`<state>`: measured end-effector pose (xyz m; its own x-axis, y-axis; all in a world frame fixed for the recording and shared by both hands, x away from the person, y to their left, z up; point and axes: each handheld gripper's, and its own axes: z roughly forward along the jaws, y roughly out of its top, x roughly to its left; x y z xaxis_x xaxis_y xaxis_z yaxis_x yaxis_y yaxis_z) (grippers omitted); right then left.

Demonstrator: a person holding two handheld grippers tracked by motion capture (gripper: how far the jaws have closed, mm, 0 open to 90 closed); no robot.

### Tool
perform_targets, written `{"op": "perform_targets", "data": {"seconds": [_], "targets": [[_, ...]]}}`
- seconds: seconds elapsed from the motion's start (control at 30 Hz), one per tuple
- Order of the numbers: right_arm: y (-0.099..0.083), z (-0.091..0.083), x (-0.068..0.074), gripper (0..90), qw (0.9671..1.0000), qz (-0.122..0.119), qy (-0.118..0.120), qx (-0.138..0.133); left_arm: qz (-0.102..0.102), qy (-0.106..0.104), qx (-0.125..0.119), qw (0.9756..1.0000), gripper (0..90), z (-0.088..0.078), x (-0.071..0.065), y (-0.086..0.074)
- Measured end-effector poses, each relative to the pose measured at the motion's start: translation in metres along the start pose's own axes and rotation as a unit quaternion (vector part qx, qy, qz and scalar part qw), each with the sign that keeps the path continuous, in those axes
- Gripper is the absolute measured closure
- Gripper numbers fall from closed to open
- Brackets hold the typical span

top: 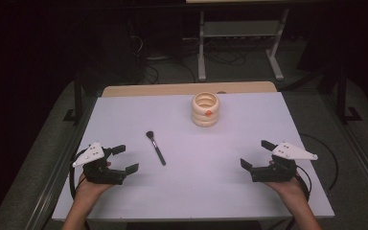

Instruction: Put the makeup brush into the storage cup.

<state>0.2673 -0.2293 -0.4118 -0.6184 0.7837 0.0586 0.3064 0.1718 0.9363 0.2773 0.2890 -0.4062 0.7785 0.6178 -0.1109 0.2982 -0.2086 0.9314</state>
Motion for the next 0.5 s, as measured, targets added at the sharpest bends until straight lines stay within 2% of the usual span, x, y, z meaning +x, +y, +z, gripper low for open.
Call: {"op": "perform_targets", "data": {"seconds": [0.5], "targets": [[0.0004, -0.0002, 0.0009, 0.0, 1.0, 0.002, -0.002, -0.002, -0.001, 0.004, 0.0, 1.0, 10.3, 0.0013, 0.0013, 0.0044]]}}
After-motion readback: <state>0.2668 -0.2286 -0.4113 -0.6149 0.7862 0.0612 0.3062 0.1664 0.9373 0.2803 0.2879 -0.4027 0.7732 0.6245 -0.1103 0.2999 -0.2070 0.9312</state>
